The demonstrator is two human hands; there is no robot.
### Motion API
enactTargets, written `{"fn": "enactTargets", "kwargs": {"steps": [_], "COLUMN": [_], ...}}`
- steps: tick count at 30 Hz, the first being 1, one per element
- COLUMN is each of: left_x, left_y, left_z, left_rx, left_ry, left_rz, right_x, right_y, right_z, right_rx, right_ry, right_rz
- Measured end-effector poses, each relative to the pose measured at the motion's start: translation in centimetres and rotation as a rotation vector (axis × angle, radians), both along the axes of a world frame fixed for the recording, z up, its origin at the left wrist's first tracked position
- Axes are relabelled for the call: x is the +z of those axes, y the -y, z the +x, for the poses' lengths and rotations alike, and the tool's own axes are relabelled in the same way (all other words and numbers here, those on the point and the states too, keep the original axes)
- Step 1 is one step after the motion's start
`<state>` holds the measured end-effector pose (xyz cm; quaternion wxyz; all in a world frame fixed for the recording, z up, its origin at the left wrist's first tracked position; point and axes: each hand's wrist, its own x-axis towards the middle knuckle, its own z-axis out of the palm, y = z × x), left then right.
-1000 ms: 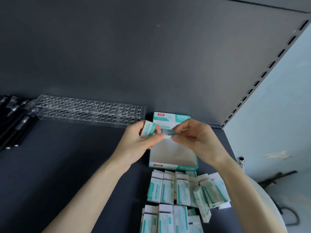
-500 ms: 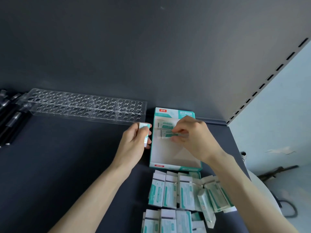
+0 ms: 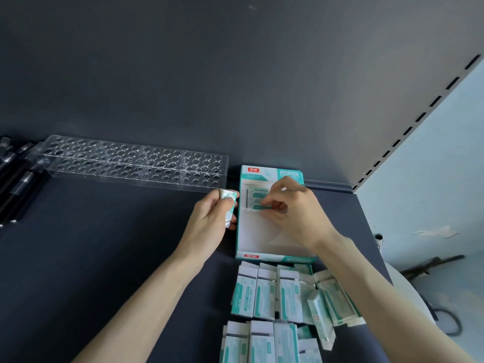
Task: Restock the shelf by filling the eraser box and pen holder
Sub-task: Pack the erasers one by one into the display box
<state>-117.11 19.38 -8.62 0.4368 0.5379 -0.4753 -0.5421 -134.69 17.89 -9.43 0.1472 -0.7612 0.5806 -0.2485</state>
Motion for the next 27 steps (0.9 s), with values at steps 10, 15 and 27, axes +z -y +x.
{"fn": "enactTargets", "kwargs": {"steps": [10,15,27], "left_x": [0.7,1.2,1.3], "left_y": [-0.1,-0.7,-1.5], "left_z": [0.6,0.8,0.3], "left_rx": [0.022,0.016,-0.118], "left_ry": [-0.085,-0.212,-0.226], "left_rz": [-0.042,-0.104,-0.232], "right_x": [0.3,2.0,4.8], "right_y": [-0.2,-0.8,-3.9], "right_z": [0.0,0.1,0.5], "right_rx": [-0.039,-0.015,-0.027], "right_ry": [-0.085,0.136,0.935], "right_rz": [0.019,0.073,0.25]}}
